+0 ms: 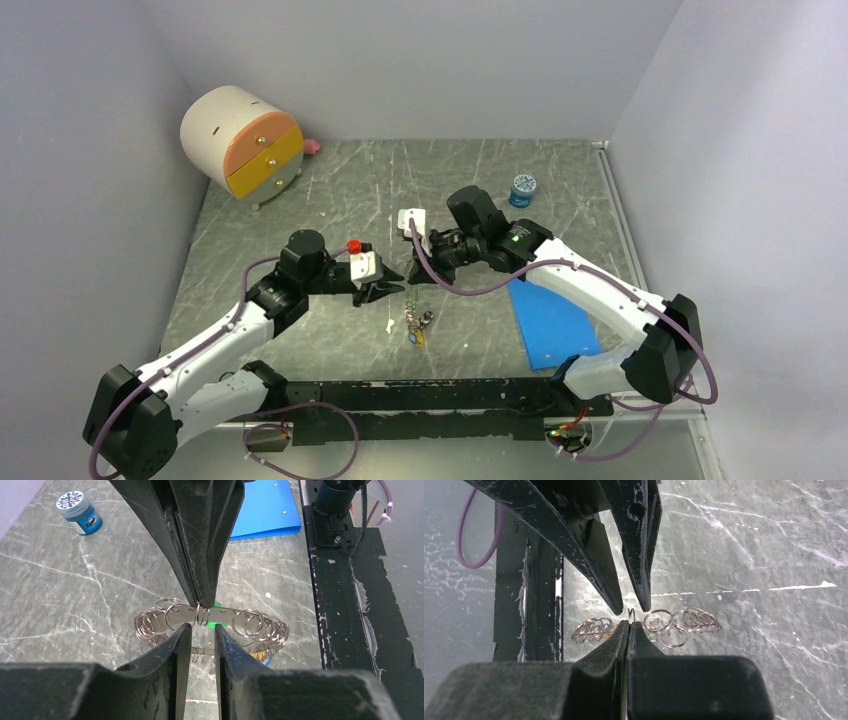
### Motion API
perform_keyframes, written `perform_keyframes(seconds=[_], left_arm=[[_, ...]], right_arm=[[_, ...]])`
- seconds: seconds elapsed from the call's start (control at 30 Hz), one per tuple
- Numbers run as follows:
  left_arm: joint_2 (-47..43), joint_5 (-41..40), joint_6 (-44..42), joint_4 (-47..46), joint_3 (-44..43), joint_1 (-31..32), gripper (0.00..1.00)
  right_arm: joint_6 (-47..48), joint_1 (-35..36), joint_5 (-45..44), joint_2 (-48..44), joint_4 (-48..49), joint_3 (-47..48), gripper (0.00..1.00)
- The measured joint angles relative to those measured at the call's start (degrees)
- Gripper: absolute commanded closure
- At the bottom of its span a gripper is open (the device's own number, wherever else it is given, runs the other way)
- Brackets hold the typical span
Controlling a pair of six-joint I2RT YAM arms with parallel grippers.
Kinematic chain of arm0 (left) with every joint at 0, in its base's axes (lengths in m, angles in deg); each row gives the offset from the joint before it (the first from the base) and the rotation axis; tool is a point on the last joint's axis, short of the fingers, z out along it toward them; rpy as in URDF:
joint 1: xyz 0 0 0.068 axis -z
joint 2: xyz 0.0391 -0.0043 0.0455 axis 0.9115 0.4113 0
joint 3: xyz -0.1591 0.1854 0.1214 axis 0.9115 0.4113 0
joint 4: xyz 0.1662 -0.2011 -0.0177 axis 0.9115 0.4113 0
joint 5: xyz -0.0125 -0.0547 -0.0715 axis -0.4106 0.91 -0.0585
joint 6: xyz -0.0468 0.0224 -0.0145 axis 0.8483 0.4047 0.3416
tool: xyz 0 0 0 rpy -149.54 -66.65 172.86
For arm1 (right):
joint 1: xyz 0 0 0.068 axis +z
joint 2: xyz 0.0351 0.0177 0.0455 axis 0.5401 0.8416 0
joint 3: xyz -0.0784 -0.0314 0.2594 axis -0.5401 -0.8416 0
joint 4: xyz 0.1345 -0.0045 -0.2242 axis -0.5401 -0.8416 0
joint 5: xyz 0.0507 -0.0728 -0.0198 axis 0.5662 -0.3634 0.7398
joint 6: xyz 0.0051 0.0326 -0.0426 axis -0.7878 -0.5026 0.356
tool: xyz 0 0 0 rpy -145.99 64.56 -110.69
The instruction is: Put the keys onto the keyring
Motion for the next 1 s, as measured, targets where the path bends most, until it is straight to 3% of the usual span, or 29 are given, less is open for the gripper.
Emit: perform_keyframes(seconds=[0.2, 0.23, 0.3, 0.43, 0.63, 0.73, 0.87, 1.0], left_arm=[[0.9, 0.0, 0.2, -1.9, -0.1, 0.8, 0.73], [0.9, 0.1, 0.3, -2.1, -0.1, 1.0, 0.76], [1.0, 0.2, 0.4, -2.2, -0.4, 1.1, 0.94], [2.1, 0.5, 0.2, -1.5, -1.6, 1.3, 0.98], [3.3, 0.4, 0.6, -0.9, -2.6, 1.2, 0.97], [3.2, 0.6, 2.7, -2.6, -2.3, 1.4, 0.97], [2.6, 0.0, 7.5, -8.5, 0.0, 1.3, 0.97], [2.5, 0.6, 14.9, -19.1, 4.2, 0.0, 0.97]], right_arm=[[0.0, 0.2, 0.9, 0.0, 0.1, 0.0, 1.00], [0.0, 0.2, 1.0, 0.0, 0.1, 0.0, 1.00], [0.0, 0.2, 1.0, 0.0, 0.2, 0.0, 1.00], [0.0, 0.3, 1.2, 0.0, 0.3, 0.0, 1.00], [-1.0, 0.2, 1.1, -0.2, 1.0, -0.3, 0.59], [-2.2, -0.3, 1.6, -1.7, 5.4, -2.0, 0.48], [-4.9, -3.5, 5.6, -5.8, 12.4, -6.8, 0.43], [-9.0, -8.2, 9.9, -11.0, 20.4, -13.0, 0.50]])
